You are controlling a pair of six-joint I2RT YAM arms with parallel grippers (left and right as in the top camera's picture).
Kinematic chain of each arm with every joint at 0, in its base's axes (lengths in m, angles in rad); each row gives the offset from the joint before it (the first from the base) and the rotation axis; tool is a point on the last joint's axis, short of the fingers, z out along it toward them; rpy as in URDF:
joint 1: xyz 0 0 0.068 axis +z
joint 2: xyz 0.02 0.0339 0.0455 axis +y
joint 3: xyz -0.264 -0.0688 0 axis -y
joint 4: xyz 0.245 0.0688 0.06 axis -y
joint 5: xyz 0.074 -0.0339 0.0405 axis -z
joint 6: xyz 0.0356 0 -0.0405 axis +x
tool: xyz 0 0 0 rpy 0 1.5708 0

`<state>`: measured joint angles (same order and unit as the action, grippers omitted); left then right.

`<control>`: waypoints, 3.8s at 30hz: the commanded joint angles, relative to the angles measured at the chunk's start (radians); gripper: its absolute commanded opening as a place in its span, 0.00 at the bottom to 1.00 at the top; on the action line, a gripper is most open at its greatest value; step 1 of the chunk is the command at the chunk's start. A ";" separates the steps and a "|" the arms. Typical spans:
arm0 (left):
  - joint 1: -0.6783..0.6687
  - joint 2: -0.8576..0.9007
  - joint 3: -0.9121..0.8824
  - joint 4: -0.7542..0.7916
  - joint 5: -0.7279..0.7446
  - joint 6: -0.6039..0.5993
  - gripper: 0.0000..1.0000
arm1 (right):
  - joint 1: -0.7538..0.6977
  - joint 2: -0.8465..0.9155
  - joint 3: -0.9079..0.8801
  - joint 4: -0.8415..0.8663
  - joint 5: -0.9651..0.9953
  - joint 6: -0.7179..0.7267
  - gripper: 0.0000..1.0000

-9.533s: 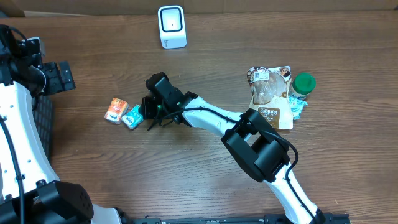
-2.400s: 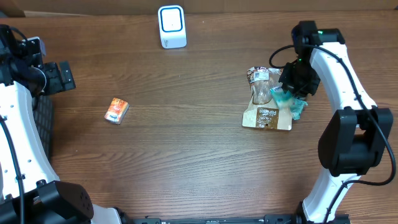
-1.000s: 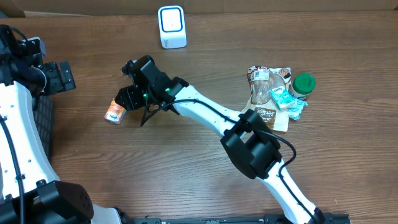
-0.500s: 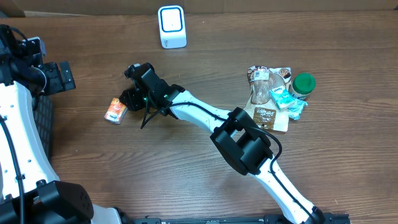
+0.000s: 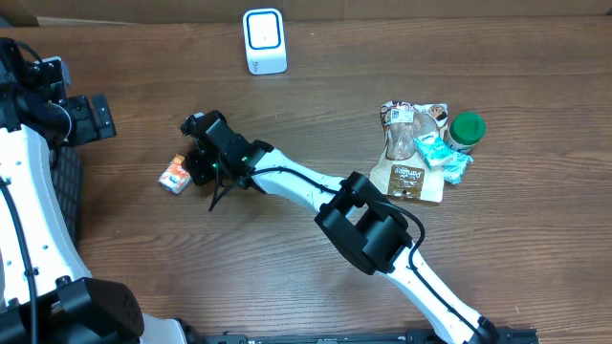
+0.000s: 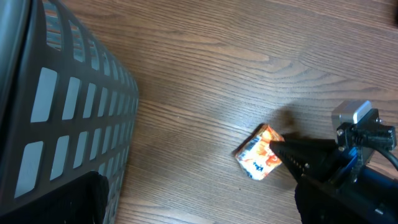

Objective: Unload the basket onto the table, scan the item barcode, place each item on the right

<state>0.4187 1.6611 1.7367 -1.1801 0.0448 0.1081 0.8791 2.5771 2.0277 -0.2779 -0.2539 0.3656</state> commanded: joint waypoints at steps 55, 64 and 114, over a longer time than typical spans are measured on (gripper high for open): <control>-0.007 0.000 -0.001 0.003 0.000 0.012 0.99 | -0.175 -0.447 -0.265 -0.711 -0.085 -0.011 0.15; -0.007 0.000 -0.001 0.003 0.000 0.012 1.00 | -0.453 -0.570 0.058 -1.169 -0.002 -0.108 0.49; -0.007 0.000 -0.001 0.003 0.000 0.012 1.00 | -0.446 -0.566 -0.680 -0.444 -0.249 0.074 0.52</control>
<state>0.4187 1.6611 1.7359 -1.1801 0.0448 0.1081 0.4263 2.0174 1.3544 -0.7315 -0.4908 0.4191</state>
